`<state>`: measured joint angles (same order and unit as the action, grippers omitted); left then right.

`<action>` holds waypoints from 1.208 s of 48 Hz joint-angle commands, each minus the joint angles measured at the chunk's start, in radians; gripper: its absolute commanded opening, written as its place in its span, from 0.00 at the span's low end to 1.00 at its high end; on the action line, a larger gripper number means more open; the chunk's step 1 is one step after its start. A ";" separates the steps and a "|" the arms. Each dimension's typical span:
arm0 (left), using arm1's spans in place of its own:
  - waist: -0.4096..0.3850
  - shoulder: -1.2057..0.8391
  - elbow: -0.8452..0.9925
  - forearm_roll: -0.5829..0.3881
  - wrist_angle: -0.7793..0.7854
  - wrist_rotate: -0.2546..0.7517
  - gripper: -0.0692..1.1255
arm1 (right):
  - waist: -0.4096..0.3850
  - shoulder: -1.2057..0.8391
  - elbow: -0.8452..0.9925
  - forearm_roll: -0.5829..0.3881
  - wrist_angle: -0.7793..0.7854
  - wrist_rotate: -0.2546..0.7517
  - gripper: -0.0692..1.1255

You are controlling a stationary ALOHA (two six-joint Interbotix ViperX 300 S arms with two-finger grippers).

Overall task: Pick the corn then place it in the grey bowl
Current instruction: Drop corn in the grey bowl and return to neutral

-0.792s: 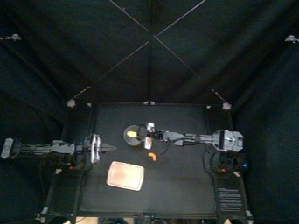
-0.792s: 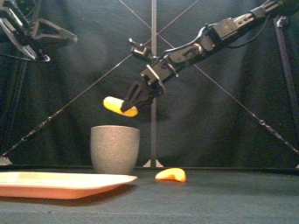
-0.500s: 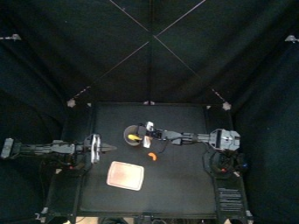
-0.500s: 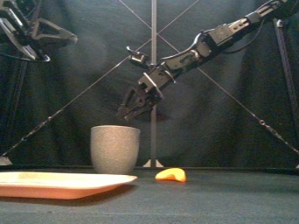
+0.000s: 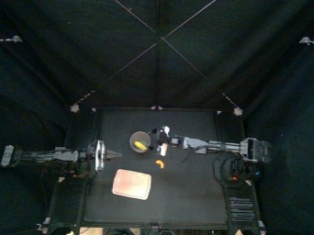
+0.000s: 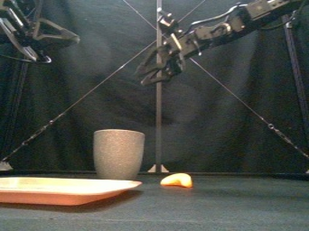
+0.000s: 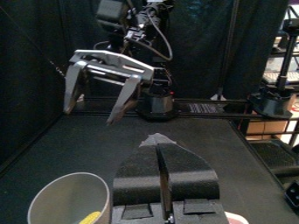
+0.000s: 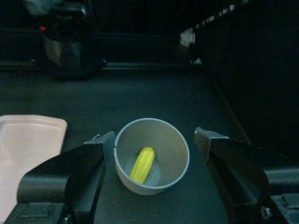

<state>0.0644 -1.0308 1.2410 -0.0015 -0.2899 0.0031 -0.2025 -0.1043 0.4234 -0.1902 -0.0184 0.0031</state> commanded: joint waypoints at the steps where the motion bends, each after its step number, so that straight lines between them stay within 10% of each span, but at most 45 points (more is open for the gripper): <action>1: 0.005 -0.012 -0.018 -0.002 -0.005 -0.003 0.04 | 0.032 -0.120 0.071 0.012 -0.071 0.006 0.94; 34: 0.006 -0.018 -0.015 -0.009 0.005 -0.003 0.04 | 0.175 -0.788 0.606 0.091 -0.236 0.006 0.93; 58: 0.009 -0.018 -0.012 -0.012 0.005 -0.003 0.04 | 0.147 -0.836 0.666 0.074 -0.249 0.005 0.93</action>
<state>0.0721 -1.0508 1.2456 -0.0107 -0.2807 0.0000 -0.0522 -0.9449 1.1014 -0.1120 -0.2577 0.0061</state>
